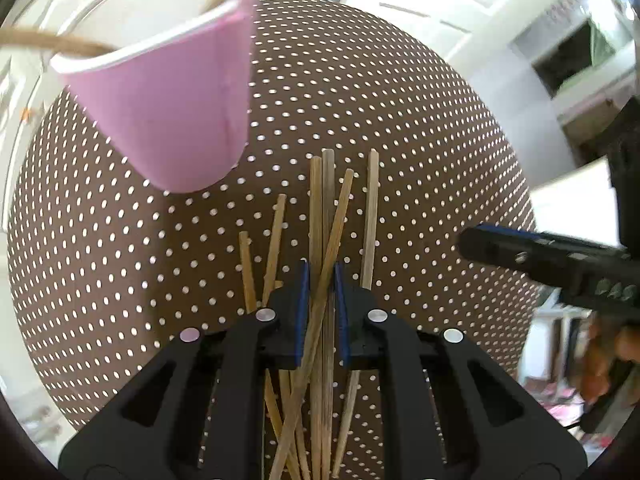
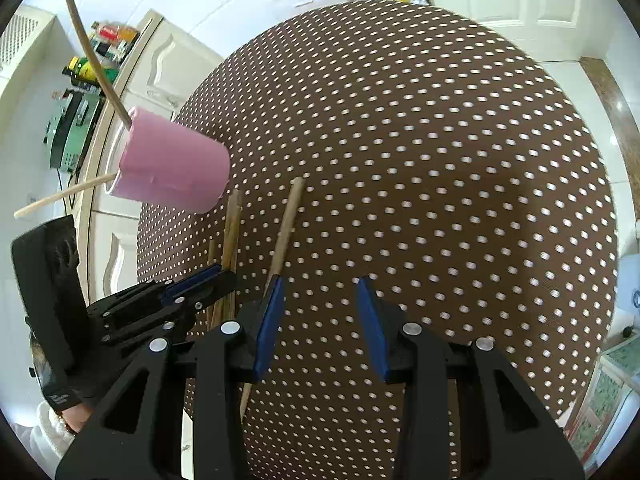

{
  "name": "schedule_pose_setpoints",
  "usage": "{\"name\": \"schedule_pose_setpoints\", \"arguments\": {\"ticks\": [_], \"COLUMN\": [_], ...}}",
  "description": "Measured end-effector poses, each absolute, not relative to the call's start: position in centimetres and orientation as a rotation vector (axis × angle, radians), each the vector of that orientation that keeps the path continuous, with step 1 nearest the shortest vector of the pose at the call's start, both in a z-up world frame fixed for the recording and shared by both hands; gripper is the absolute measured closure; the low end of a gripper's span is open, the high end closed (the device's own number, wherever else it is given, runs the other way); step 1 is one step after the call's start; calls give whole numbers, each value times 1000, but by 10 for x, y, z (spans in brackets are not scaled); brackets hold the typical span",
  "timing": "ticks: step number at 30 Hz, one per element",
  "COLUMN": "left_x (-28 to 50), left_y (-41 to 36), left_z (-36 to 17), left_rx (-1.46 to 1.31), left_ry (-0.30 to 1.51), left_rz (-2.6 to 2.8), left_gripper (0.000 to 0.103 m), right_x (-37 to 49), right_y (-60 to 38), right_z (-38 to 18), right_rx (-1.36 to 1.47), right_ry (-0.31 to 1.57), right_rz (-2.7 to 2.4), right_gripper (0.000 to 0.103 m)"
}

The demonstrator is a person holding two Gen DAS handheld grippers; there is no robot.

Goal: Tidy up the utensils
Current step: 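Close the left gripper on a chopstick while the right gripper grasps another chopstick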

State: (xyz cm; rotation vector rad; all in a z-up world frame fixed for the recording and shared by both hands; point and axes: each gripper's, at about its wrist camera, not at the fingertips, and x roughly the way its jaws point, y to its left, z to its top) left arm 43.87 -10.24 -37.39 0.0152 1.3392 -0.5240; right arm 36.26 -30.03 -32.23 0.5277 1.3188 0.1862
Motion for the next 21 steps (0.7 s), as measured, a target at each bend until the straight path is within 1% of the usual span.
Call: {"name": "schedule_pose_setpoints", "arguments": {"ticks": [11, 17, 18, 21], "left_x": [441, 432, 426, 422], "left_y": [-65, -73, -90, -98], "left_z": [-385, -383, -386, -386], "left_rx": [-58, 4, 9, 2], "left_ry": [1387, 1361, 1361, 1355], "left_rz": [-507, -503, -505, -511], "left_gripper": [90, 89, 90, 90], "right_x": [391, 400, 402, 410], "right_y": [-258, -247, -246, -242], "right_z": [-329, -333, -333, -337], "right_rx": [443, 411, 404, 387], "right_ry": [1369, 1381, 1381, 1394], "right_rz": [239, 212, 197, 166], "right_gripper": [67, 67, 67, 67]}}
